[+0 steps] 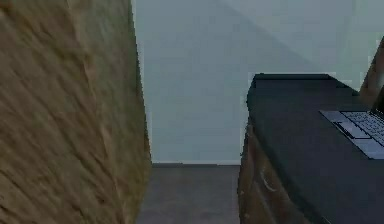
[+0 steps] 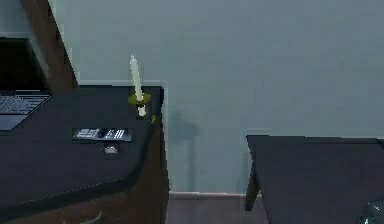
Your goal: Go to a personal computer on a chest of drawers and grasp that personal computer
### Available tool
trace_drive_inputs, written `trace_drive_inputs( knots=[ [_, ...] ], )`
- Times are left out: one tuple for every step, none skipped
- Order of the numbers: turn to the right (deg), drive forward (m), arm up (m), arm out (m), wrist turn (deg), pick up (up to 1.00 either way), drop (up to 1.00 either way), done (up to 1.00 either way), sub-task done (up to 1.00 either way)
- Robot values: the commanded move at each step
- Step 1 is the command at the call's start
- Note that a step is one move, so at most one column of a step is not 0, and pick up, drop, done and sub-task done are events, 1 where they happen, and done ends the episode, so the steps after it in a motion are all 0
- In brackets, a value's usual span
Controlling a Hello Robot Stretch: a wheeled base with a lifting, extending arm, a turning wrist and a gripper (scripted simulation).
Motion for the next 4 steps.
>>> trace_drive_inputs(
  knots=[
    [0.0, 1.0, 0.0, 0.0, 0.0, 0.0, 0.0, 0.0, 0.0],
    [18.0, 0.0, 0.0, 0.0, 0.0, 0.0, 0.0, 0.0, 0.0],
    [0.0, 0.15, 0.0, 0.0, 0.0, 0.0, 0.0, 0.0, 0.0],
    [0.0, 0.0, 0.5, 0.0, 0.0, 0.0, 0.0, 0.0, 0.0]
  ],
)
